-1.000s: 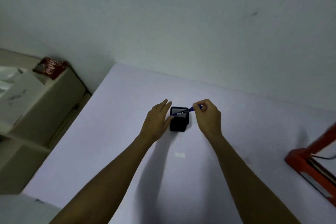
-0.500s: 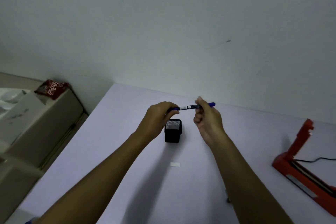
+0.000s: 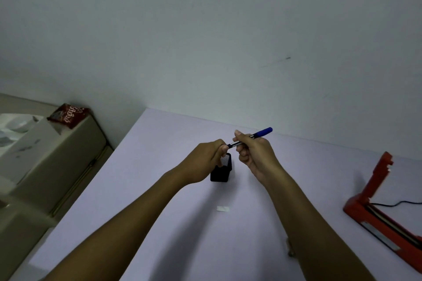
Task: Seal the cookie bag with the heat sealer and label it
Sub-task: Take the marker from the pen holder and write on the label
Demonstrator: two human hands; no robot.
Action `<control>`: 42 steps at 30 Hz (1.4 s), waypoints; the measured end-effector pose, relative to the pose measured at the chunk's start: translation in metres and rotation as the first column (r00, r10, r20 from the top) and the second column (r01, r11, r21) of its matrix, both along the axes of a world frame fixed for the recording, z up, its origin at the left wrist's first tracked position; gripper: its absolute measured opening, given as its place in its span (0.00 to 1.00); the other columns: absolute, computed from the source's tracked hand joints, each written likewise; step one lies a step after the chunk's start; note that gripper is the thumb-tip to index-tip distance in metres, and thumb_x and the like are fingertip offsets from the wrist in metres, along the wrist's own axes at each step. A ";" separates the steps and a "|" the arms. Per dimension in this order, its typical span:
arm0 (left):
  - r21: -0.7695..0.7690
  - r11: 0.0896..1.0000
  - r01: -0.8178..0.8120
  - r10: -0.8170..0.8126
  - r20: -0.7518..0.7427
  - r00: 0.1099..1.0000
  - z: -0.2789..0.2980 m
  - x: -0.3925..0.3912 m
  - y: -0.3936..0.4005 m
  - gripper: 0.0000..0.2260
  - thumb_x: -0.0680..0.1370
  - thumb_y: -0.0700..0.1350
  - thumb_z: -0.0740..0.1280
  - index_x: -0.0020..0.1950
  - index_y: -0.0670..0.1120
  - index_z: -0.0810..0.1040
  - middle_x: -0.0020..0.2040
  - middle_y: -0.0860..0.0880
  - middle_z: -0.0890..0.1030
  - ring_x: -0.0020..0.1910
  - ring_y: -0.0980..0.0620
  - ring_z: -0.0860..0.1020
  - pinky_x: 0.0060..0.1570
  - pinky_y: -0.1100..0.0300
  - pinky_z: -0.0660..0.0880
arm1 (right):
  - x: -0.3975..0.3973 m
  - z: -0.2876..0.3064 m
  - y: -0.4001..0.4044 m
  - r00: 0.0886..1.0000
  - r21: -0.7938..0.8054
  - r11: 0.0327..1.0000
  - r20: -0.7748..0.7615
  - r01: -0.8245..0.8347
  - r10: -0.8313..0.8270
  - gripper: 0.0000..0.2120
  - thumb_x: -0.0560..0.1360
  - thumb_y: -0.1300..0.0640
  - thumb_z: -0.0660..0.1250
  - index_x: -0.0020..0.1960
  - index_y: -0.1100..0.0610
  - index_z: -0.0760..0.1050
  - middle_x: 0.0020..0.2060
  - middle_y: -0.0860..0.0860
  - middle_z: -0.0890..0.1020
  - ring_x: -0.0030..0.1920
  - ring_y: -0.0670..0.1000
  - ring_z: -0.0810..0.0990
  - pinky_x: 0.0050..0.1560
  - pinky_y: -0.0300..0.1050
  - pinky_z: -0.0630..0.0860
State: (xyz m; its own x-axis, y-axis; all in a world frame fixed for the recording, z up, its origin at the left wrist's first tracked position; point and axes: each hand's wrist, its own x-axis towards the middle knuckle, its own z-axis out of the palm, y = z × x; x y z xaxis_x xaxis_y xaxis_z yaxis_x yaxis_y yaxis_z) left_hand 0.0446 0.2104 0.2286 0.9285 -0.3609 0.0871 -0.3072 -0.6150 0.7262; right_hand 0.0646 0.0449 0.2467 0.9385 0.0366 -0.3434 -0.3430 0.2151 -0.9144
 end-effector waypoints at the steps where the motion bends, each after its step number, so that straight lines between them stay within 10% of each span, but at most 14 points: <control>1: -0.049 0.999 -0.007 0.004 -0.056 0.998 0.000 -0.001 0.001 0.17 0.83 0.53 0.51 0.44 0.44 0.71 0.37 0.47 0.82 0.37 0.53 0.77 0.46 0.51 0.74 | 0.000 0.000 0.000 1.000 0.004 1.000 -0.005 0.000 0.000 0.10 0.75 0.55 0.71 0.42 0.62 0.78 0.25 0.51 0.74 0.25 0.45 0.68 0.27 0.36 0.66; 7: -0.291 0.957 0.008 -0.106 -0.323 0.940 0.004 -0.002 0.004 0.21 0.83 0.53 0.52 0.43 0.36 0.69 0.33 0.45 0.72 0.35 0.49 0.80 0.51 0.45 0.76 | 0.001 0.000 0.004 0.999 -0.010 0.999 -0.012 -0.037 0.036 0.09 0.75 0.58 0.69 0.39 0.61 0.78 0.23 0.49 0.72 0.22 0.44 0.66 0.24 0.35 0.63; 12: -0.511 0.808 -0.292 0.002 -0.494 0.869 0.004 -0.005 0.056 0.17 0.84 0.49 0.52 0.38 0.45 0.70 0.26 0.51 0.64 0.27 0.48 0.74 0.45 0.51 0.74 | 0.030 -0.003 -0.065 0.953 0.232 0.926 -0.126 0.299 -0.276 0.11 0.78 0.60 0.65 0.36 0.56 0.70 0.21 0.46 0.66 0.19 0.41 0.60 0.19 0.33 0.56; 22: -0.355 0.784 -0.509 0.302 -0.498 0.813 -0.055 0.006 0.075 0.07 0.80 0.42 0.63 0.56 0.42 0.77 0.48 0.46 0.84 0.39 0.50 0.81 0.50 0.55 0.77 | 0.007 -0.021 -0.056 0.986 0.216 0.965 -0.103 0.152 -0.132 0.09 0.77 0.53 0.67 0.46 0.59 0.79 0.28 0.49 0.75 0.24 0.44 0.69 0.25 0.34 0.68; 29: 0.036 0.786 -0.617 0.523 -0.570 0.634 -0.167 -0.004 0.077 0.03 0.76 0.41 0.68 0.46 0.42 0.75 0.45 0.43 0.80 0.41 0.46 0.76 0.40 0.58 0.71 | -0.029 -0.058 -0.053 0.967 0.149 0.979 -0.231 0.142 -0.105 0.05 0.73 0.56 0.71 0.45 0.57 0.81 0.36 0.53 0.83 0.30 0.46 0.79 0.31 0.38 0.76; 42: 0.174 0.839 -0.516 0.545 -0.279 0.791 -0.250 -0.010 0.075 0.08 0.77 0.42 0.67 0.54 0.41 0.77 0.45 0.42 0.79 0.46 0.43 0.77 0.43 0.57 0.69 | -0.077 -0.155 -0.046 0.954 -0.138 0.983 -0.257 0.123 -0.155 0.10 0.80 0.57 0.62 0.57 0.57 0.79 0.47 0.57 0.86 0.44 0.54 0.84 0.44 0.47 0.80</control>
